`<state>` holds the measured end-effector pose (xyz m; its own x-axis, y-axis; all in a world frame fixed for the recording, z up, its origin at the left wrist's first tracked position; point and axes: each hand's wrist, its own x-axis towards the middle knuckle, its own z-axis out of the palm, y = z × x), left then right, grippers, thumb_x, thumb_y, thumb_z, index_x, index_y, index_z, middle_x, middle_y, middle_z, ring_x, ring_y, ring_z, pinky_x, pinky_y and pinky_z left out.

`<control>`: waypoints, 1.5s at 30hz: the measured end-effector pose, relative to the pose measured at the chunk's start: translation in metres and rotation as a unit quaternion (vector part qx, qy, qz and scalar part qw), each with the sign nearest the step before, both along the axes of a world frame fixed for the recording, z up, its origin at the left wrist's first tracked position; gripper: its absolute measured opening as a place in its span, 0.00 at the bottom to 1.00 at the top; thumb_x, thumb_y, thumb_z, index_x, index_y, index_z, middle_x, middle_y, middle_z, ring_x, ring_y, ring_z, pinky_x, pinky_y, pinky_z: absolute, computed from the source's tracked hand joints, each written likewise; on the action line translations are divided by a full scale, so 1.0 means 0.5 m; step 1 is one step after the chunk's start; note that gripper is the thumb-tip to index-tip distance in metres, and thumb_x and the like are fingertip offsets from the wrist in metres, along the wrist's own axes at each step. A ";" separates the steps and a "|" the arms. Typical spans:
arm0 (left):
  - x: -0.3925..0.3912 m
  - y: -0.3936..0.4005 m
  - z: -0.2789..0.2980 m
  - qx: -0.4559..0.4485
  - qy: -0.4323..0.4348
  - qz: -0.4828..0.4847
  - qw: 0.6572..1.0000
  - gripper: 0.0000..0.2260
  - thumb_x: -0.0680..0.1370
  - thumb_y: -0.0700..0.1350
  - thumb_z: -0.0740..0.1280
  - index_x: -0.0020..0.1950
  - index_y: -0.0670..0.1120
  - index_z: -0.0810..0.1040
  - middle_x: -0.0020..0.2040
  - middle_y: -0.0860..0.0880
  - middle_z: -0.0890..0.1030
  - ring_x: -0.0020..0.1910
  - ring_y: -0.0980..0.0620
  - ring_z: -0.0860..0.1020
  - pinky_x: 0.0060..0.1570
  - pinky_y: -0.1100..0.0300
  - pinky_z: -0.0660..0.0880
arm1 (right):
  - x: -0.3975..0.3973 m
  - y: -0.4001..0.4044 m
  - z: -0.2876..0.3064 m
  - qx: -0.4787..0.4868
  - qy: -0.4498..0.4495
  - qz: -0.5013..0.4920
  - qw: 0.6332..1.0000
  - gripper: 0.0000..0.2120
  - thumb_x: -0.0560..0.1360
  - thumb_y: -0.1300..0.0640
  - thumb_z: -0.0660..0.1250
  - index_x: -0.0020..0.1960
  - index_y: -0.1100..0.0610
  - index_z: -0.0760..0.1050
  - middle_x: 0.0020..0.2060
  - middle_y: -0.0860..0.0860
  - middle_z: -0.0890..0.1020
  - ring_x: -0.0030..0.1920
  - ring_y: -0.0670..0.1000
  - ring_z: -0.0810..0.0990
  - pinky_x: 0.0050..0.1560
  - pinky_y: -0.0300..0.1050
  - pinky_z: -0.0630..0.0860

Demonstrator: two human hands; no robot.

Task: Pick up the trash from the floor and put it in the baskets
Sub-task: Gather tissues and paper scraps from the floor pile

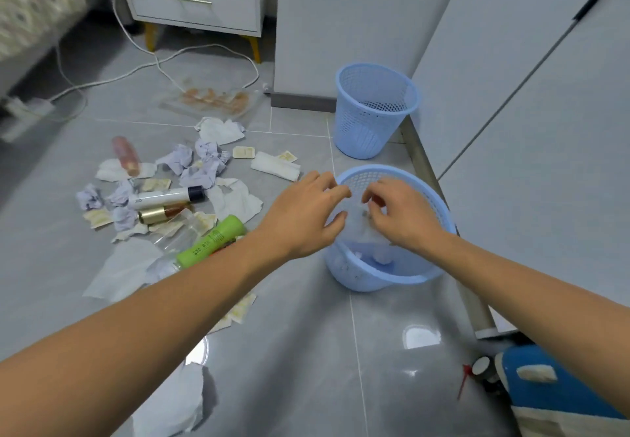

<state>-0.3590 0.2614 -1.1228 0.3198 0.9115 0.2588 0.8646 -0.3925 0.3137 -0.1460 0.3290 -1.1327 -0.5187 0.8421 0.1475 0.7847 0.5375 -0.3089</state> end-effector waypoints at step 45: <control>-0.431 -0.525 -0.432 -0.261 0.016 0.235 0.936 0.04 0.78 0.44 0.63 0.48 0.48 0.69 0.48 0.49 0.74 0.47 0.45 0.74 0.33 0.51 0.73 | -0.349 -0.434 -0.363 -0.284 -0.102 0.181 0.936 0.23 0.72 0.33 0.69 0.61 0.44 0.70 0.54 0.43 0.68 0.50 0.54 0.77 0.52 0.52 0.76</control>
<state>-0.5745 -0.0011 -1.3386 -0.1492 0.9531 -0.2633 0.9152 0.2340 0.3281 -0.3203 0.1121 -1.3143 -0.7532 0.5192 -0.4039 0.6574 0.5741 -0.4882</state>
